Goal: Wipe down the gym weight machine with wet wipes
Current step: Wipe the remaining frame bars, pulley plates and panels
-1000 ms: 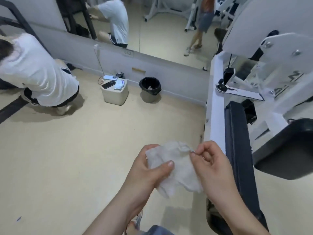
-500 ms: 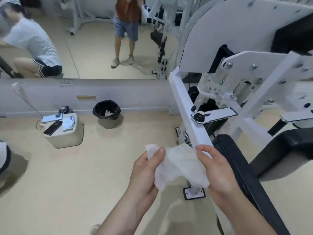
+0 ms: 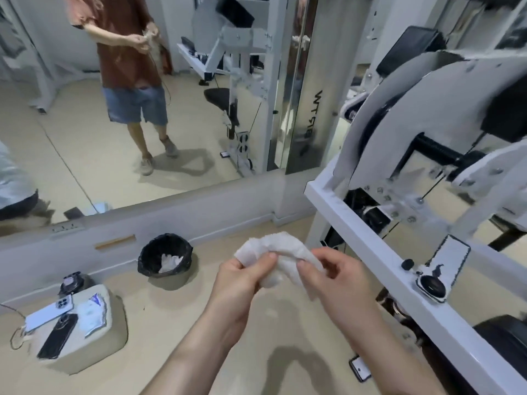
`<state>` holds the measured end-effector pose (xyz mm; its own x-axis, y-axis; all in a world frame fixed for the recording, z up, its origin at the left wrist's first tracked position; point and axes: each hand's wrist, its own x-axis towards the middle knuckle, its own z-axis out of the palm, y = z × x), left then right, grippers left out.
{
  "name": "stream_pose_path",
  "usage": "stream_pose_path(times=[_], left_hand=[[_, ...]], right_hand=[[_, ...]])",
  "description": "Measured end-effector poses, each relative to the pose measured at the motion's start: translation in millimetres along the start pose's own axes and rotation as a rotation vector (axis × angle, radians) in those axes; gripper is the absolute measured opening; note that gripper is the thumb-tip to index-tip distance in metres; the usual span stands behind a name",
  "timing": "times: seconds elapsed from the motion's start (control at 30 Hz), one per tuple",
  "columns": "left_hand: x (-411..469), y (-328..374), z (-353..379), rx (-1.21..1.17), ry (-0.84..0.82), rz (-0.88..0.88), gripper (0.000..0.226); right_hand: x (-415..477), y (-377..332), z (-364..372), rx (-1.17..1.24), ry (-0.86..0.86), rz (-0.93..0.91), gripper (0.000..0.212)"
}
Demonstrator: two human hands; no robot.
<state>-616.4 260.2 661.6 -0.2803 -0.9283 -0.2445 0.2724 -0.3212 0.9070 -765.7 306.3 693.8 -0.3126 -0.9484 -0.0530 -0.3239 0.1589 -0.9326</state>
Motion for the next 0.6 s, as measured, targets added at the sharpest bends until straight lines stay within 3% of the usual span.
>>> stream_pose_path(times=[0.13,0.23,0.3,0.37,0.53,0.6], left_hand=[[58.9,30.3,-15.4,-0.053,-0.096,-0.065,0.034],[114.6,45.9,-14.7,-0.089,-0.068,-0.087,0.022],[155.0,57.1,-9.0,-0.040,-0.096,-0.060,0.015],[197.9,64.8,1.1,0.065,-0.149,0.011,0.012],[292.8,64.1,40.7,0.558,-0.259,0.205,0.006],[326.2,61.2,60.2,0.750,-0.337,0.250,0.010]], right_hand=[[47.9,-12.8,18.5,0.238,0.067,0.110,0.006],[90.4,-15.4,28.0,0.521,0.060,0.223,0.006],[121.2,-14.5,32.6,0.538,0.127,0.199,0.016],[155.7,-14.9,31.7,0.341,0.274,0.096,0.024],[223.8,-10.0,10.7,-0.687,0.660,-0.410,0.026],[243.9,1.7,11.4,-0.915,0.789,-0.463,0.025]])
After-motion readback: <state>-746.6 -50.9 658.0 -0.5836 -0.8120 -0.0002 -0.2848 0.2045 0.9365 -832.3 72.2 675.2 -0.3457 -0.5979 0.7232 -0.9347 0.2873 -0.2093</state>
